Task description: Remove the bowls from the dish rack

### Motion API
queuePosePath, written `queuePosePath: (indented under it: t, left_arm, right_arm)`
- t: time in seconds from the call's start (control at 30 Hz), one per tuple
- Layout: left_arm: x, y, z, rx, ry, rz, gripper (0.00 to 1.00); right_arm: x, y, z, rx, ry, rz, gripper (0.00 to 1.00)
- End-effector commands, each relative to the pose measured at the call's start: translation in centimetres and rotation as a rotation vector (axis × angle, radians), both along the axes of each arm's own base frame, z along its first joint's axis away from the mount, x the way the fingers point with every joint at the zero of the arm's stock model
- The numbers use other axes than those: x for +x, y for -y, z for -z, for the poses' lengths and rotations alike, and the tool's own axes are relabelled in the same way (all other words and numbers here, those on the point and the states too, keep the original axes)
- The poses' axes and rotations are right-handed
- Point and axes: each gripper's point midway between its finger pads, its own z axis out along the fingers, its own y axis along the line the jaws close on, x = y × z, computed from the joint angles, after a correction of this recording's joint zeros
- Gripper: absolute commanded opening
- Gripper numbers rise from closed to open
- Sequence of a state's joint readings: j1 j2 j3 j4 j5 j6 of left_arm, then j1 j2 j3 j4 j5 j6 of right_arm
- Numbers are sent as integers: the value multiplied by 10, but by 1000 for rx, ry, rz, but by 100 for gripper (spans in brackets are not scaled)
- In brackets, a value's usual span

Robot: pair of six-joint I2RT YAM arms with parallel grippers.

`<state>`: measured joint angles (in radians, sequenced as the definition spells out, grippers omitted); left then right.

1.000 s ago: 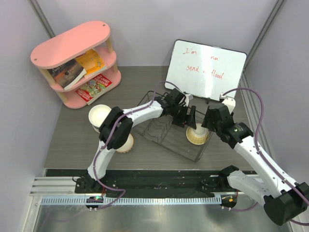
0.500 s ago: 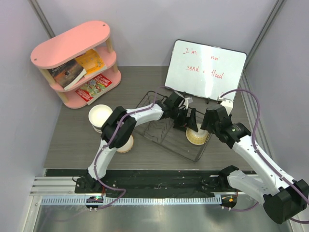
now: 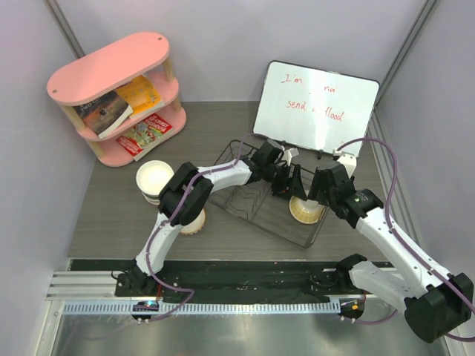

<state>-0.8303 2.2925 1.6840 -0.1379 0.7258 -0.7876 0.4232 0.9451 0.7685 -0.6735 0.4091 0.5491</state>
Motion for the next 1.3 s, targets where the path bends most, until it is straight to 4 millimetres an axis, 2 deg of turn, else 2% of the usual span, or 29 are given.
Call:
queuePosePath:
  t: [0.0,0.03,0.1,0.2,0.37,0.5,0.7,0.77,0.8,0.9,0.93,0.97,1.07,1.1,1.13,1.2,1.27]
  left_arm:
    - [-8,1,0,-5,-42,7,38]
    - [-7,1,-2,-8,-40,5,34]
    - [-4,2,-11,-25,-30,-1,31]
    - [0,7,-29,-55,-9,-5,24]
    - [6,10,-61,-98,34,-24,5]
    - [11,10,-94,-140,89,-45,1]
    - [10,6,-135,-192,141,-57,0]
    - [7,5,-142,-202,154,-55,0]
    - [6,2,-153,-215,168,-58,0]
    - [5,-7,-158,-184,203,-69,0]
    - [4,-11,-166,-180,221,-76,0]
    - [4,-18,-160,-128,216,-93,0]
    - [7,-34,-159,-47,290,-103,0]
    - [8,-44,-152,6,303,-112,0]
    - [8,-50,-155,22,316,-118,0]
    - [9,-67,-147,88,335,-138,0]
    - [8,-82,-154,119,368,-161,0]
  right_arm:
    - [11,-2,-21,19,76,10,66]
    - [12,-1,-21,18,75,13,67]
    - [13,-1,-22,14,75,14,66]
    - [13,0,-14,-2,48,21,66]
    - [15,4,-6,-31,29,45,67]
    - [16,7,1,-50,8,62,67]
    - [19,2,-6,-14,34,64,67]
    - [19,0,-11,1,47,55,67]
    - [20,-1,-16,10,56,52,67]
    - [22,-4,-36,46,109,52,67]
    - [22,-4,-43,55,124,53,67]
    - [24,-5,-56,71,156,54,67]
    - [27,-6,-76,81,185,48,67]
    - [28,-6,-80,81,191,48,67]
    - [27,-5,-84,81,196,48,67]
    - [28,-4,-94,83,215,50,67]
    - [29,-3,-104,87,237,55,68]
